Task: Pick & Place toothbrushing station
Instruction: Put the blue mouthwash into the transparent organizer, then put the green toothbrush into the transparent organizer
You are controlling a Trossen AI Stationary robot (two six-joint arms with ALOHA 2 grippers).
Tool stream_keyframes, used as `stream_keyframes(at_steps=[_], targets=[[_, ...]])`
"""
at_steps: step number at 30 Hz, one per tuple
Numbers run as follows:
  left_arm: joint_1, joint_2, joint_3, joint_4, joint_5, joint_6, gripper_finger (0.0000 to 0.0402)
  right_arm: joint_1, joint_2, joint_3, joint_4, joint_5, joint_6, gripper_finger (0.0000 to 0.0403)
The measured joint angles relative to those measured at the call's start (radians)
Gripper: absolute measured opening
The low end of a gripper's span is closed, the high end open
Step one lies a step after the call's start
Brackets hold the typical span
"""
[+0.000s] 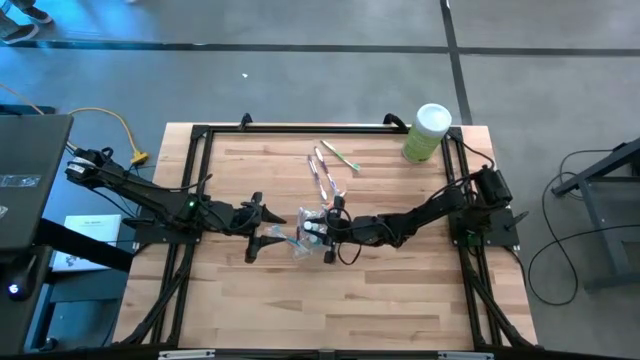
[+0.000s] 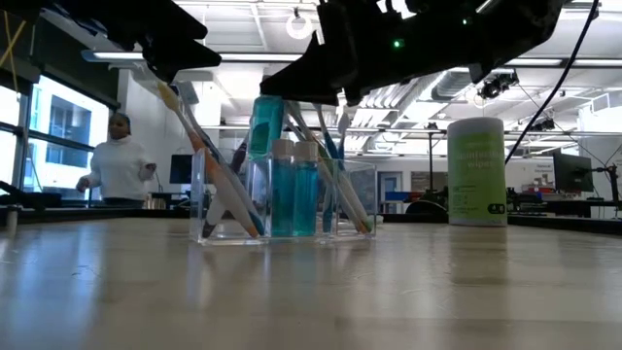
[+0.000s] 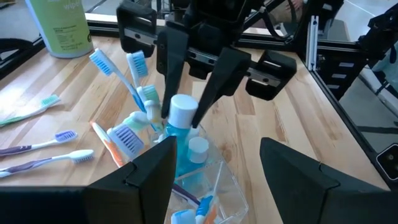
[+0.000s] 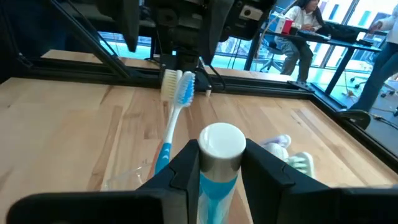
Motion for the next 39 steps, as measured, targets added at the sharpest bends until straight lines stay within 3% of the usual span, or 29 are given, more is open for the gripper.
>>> stream_keyframes(at_steps=[20,27,34,39], targets=[[0.000,0.000,0.000,0.000,0.000,0.001,0.0226,0.049,-0.005,-0.001,-0.118,0.088,0.016,0.0084],[0.000,0.000,0.000,0.000,0.000,0.002,0.0226,0.024,-0.005,-0.001,-0.120,0.008,0.036,0.0152],[0.000,0.000,0.000,-0.004,0.000,0.001,0.0226,0.031,-0.005,-0.001,-0.076,0.026,0.032,0.0214],[0.000,0.000,0.000,-0.005,0.000,0.001,0.0226,0.067,-0.044,-0.001,-0.068,0.027,-0.061,0.0244]])
